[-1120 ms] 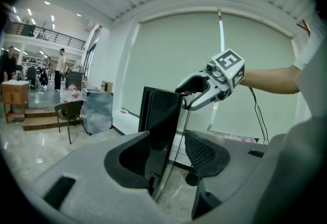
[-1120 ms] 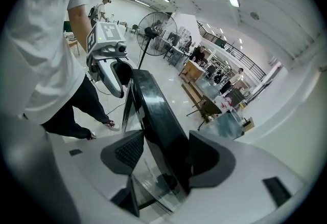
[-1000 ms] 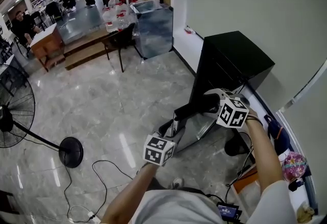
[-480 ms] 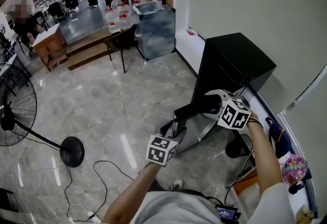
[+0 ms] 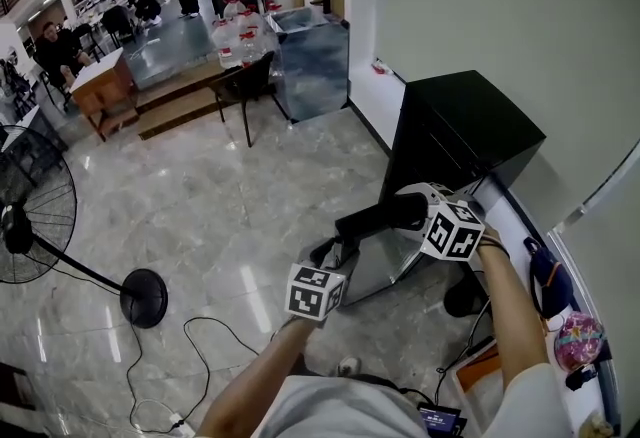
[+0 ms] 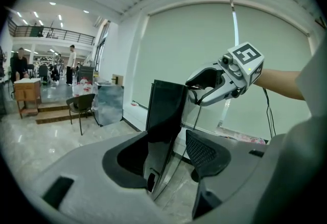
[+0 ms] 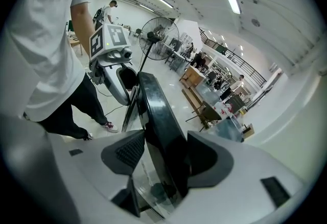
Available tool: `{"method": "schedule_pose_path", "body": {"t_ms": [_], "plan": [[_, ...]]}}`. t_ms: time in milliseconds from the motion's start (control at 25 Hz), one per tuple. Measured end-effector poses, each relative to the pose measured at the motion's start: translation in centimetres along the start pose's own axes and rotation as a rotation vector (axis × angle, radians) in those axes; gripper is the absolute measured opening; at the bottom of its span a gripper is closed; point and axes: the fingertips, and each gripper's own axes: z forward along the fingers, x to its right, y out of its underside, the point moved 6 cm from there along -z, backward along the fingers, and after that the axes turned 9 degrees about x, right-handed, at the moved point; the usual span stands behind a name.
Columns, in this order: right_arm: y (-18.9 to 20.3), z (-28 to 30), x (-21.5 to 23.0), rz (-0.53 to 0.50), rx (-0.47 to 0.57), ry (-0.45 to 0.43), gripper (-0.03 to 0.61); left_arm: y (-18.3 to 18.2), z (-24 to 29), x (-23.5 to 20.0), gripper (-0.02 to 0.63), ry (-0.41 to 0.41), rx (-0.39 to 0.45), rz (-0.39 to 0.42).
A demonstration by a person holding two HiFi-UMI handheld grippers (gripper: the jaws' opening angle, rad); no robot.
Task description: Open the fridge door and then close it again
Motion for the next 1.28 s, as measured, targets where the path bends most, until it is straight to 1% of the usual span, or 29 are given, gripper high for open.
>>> {"method": "schedule_pose_path", "body": {"t_ms": [120,240,400,560,640,840,1120,1280], "plan": [[-0.1,0.3,0.3,0.012,0.004,0.005,0.255,-0.3,0.2,-0.6,0.212,-0.007,0.001,-0.014],[-0.1,0.7,0.7,0.027,0.016,0.03,0.253,-0.7,0.9,-1.6,0.202,-0.006,0.002,-0.013],[-0.1,1.6,2.0,0.046,0.007,0.056,0.25,-1.4,2.1,-3.4,0.202,0.006,0.002,-0.006],[0.2,2.8,3.2,0.066,-0.01,0.099,0.246,-2.0,3.8,-5.3,0.207,0.016,0.01,0.015],[0.2,3.4,4.1,0.083,-0.025,0.115,0.244,-2.6,4.9,-6.6,0.21,0.032,0.01,0.023],[0.9,4.7,6.9,0.142,-0.079,0.142,0.229,-4.2,8.3,-9.8,0.212,0.116,-0.001,0.042],[2.5,6.7,10.8,0.214,-0.144,0.251,0.224,-6.6,14.3,-14.0,0.218,0.245,-0.037,0.079],[3.3,7.4,12.9,0.266,-0.189,0.286,0.219,-7.9,17.3,-15.7,0.218,0.327,-0.06,0.097]]}}
